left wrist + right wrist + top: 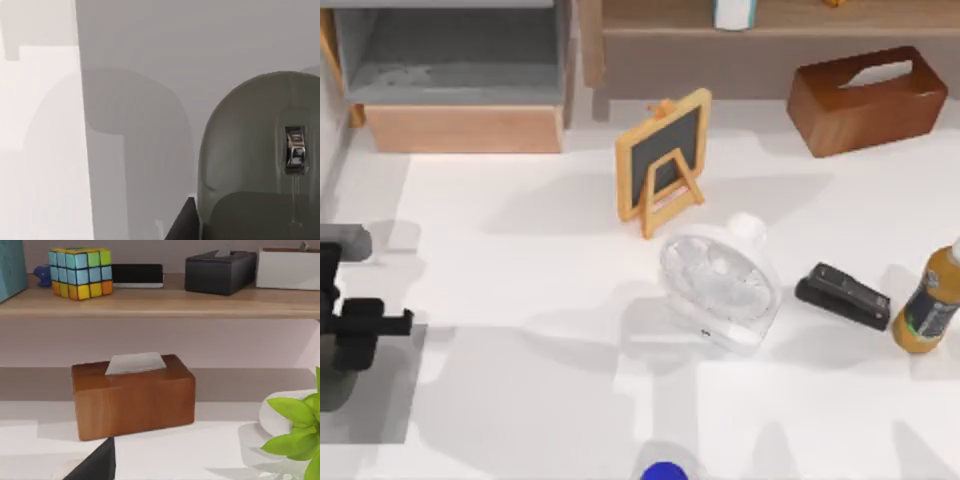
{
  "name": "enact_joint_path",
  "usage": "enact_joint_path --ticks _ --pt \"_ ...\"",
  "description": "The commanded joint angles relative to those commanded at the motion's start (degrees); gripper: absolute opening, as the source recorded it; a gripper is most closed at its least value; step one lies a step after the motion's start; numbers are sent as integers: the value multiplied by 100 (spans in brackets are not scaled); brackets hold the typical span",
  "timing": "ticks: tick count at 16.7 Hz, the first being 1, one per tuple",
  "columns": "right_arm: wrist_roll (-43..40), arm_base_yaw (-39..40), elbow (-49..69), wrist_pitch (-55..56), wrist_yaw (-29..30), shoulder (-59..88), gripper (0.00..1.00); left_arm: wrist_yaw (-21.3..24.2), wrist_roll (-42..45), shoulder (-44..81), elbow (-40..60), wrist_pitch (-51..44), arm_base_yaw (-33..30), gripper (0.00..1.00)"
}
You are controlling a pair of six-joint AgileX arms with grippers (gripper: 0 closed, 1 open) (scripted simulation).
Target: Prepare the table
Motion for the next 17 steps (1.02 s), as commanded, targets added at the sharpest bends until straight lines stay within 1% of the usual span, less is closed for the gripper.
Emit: enact_joint_path --ticks 17 --pt "0 0 0 0 0 0 100 -1 -6 -248 261 271 -15 0"
